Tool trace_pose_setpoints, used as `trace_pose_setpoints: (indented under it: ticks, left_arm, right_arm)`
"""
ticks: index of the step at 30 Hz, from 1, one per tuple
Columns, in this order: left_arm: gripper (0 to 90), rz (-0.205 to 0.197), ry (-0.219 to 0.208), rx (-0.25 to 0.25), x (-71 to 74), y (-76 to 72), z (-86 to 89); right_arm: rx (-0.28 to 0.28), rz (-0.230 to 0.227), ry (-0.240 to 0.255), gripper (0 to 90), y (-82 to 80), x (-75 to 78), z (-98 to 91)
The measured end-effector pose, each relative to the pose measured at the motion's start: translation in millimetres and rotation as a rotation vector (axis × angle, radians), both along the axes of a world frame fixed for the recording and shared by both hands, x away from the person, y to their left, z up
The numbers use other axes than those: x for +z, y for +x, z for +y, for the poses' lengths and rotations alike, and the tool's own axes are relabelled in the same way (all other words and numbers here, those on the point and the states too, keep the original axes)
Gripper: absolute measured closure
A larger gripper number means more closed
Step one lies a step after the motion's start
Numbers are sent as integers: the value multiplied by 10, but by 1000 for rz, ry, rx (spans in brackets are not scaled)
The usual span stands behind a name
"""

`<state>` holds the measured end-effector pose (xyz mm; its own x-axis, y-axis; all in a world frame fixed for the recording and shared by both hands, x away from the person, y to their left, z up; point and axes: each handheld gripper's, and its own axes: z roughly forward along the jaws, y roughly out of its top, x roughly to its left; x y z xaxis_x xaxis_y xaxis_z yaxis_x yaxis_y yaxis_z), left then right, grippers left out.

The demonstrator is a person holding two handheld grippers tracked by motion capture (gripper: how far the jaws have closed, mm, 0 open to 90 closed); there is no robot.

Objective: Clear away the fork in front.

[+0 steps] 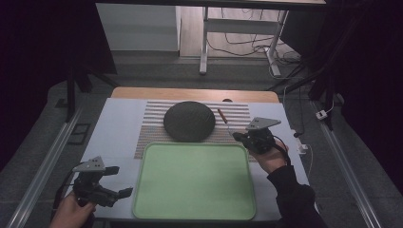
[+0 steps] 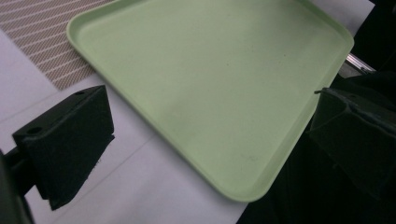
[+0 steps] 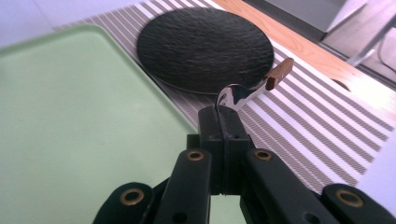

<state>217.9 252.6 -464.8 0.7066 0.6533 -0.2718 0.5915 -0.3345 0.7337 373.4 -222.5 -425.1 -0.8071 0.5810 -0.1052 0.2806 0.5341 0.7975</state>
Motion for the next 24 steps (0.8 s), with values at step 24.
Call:
trace_pose_setpoints:
  ticks: [24]
  left_arm:
    - [0,-42,19,-114,120,460,-378]
  right_arm:
    - [189,93,136,898,-529,97,18]
